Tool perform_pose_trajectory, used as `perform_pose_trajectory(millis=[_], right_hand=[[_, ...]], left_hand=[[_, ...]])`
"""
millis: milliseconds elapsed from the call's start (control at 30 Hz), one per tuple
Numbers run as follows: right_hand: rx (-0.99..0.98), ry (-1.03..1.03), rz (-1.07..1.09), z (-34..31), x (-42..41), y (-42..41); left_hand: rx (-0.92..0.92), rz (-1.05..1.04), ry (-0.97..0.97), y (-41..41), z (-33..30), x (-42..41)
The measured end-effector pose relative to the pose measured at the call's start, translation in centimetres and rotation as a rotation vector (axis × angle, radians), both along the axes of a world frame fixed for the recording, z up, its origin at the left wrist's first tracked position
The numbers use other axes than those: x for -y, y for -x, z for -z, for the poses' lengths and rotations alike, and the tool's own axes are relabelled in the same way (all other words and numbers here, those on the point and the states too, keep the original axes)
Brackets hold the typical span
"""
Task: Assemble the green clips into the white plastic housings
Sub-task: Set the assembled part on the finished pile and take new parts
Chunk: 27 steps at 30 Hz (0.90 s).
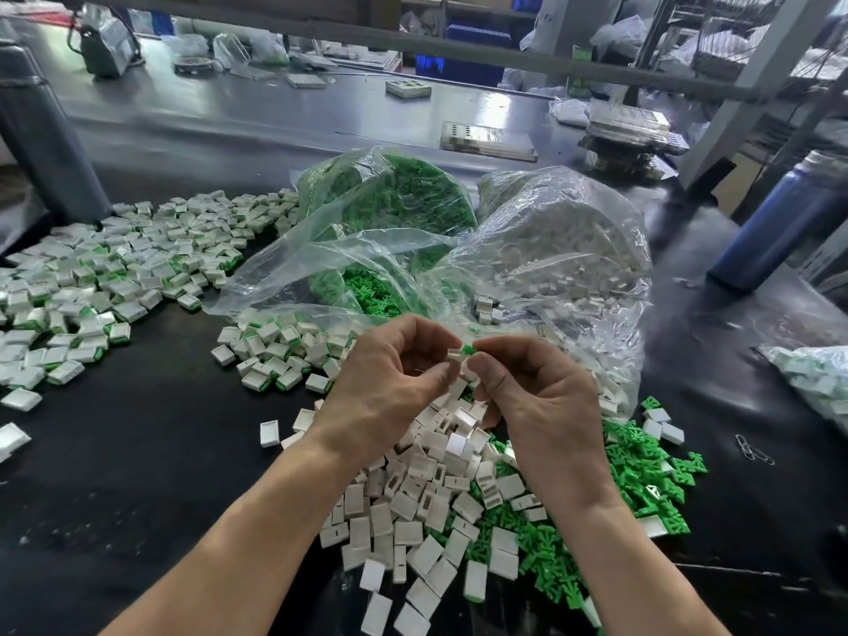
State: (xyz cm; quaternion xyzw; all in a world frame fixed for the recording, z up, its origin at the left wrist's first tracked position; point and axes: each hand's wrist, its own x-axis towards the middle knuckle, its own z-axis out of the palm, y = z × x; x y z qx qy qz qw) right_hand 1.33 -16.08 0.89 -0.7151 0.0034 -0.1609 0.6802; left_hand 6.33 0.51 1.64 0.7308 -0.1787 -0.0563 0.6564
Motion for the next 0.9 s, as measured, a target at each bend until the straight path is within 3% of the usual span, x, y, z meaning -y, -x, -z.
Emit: perform_pose_trajectory(millis=[500, 733, 900], right_hand=[[-0.039, 0.164, -0.04, -0.41, 0.36, 0.11], [-0.062, 0.194, -0.034, -0.33, 0.57, 0.11], [-0.065, 0.318, -0.005, -0.1, 0.62, 0.03]], left_hand=[[0.021, 0.003, -0.006, -0.17, -0.01, -0.38], [-0.059, -0.002, -0.011, -0.02, -0.26, -0.46], [-0.031, -0.005, -0.055, 0.01, -0.34, -0.54]])
